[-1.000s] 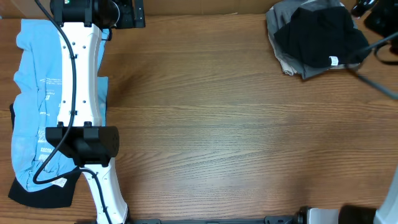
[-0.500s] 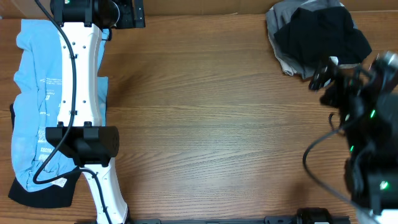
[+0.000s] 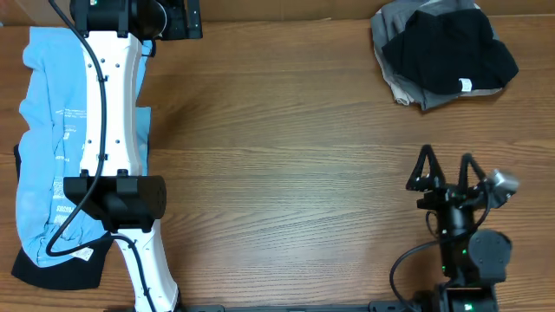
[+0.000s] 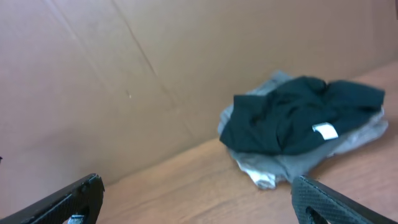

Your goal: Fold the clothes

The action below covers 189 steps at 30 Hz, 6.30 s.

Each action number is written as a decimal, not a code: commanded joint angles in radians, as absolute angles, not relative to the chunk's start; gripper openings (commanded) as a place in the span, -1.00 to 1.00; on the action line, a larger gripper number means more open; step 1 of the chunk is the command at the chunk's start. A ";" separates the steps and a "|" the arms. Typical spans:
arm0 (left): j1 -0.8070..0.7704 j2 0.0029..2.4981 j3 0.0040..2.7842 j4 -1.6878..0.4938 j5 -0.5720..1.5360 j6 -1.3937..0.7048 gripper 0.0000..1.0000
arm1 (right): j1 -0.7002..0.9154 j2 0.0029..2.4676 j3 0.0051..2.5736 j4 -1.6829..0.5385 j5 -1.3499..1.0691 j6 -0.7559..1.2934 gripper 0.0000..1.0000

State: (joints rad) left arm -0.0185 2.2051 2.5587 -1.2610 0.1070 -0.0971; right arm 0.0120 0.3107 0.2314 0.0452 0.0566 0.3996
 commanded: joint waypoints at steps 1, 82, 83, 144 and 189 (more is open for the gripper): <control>-0.021 2.206 2.559 -1.259 0.100 -0.082 1.00 | 0.041 0.238 0.167 0.067 0.124 0.424 1.00; -0.036 1.650 1.883 -1.215 0.101 -0.082 1.00 | 0.062 0.003 0.008 -0.072 0.127 0.348 1.00; -0.036 1.622 1.831 -1.215 0.101 -0.082 1.00 | 0.062 0.003 0.008 -0.072 0.127 0.348 1.00; 0.092 0.002 0.005 -0.071 0.104 -0.081 1.00 | 0.062 0.003 0.008 -0.072 0.127 0.348 1.00; 0.091 0.004 0.005 -0.068 0.104 -0.082 1.00 | 0.062 0.003 0.008 -0.072 0.127 0.348 1.00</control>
State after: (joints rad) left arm 0.0814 0.0170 0.0109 -0.0681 0.1154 -0.0967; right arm 0.0551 0.0147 0.0185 -0.0780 0.1337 0.3576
